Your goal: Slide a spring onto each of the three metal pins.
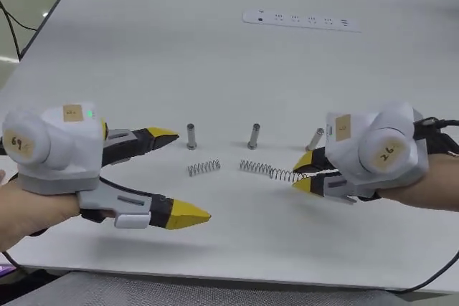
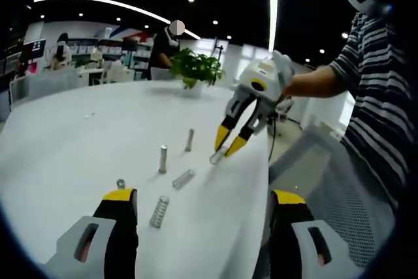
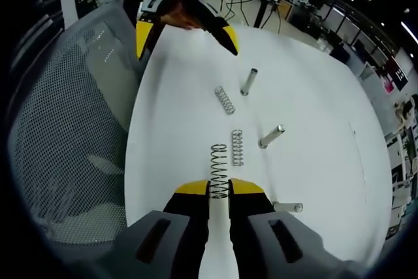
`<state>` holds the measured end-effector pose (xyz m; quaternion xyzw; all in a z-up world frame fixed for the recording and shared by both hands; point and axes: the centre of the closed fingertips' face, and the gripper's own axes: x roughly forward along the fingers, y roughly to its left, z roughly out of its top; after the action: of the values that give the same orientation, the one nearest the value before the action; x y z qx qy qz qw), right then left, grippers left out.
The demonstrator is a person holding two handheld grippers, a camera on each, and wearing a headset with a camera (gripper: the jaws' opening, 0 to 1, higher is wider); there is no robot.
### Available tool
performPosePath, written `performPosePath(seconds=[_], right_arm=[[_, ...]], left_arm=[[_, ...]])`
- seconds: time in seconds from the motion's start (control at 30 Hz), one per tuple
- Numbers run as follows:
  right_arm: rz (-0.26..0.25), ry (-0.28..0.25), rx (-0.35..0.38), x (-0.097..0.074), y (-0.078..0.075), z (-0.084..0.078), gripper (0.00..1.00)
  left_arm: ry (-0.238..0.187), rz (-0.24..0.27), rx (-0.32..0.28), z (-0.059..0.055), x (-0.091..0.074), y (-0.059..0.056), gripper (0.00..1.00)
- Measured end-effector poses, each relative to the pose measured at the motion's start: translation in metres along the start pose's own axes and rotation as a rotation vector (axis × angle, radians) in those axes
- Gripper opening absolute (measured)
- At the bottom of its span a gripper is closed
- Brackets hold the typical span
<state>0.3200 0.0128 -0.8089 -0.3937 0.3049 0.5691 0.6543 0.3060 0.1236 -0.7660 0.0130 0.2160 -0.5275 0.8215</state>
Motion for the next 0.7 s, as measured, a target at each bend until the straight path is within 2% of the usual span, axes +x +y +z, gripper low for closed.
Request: performPosePath(seconds=[0.1,0.33,0.6,0.7], right_arm=[[0.006,-0.002,-0.003,-0.001,0.002,0.004,0.08],[0.018,-0.018,-0.019,-0.003,0.007,0.014,0.08],[0.021,-0.026,-0.024,-0.005,0.009,0.017,0.08],[0.023,-0.028,-0.026,-0.006,0.01,0.018,0.08]], left_arm=[[0.014,-0.059,0.015,0.001,0.012,-0.009,0.73],[0.036,-0.14,0.069,0.008,0.04,-0.026,0.62],[0.035,-0.178,0.101,0.015,0.065,-0.032,0.49],[0.039,-0.188,0.117,0.015,0.071,-0.034,0.42]])
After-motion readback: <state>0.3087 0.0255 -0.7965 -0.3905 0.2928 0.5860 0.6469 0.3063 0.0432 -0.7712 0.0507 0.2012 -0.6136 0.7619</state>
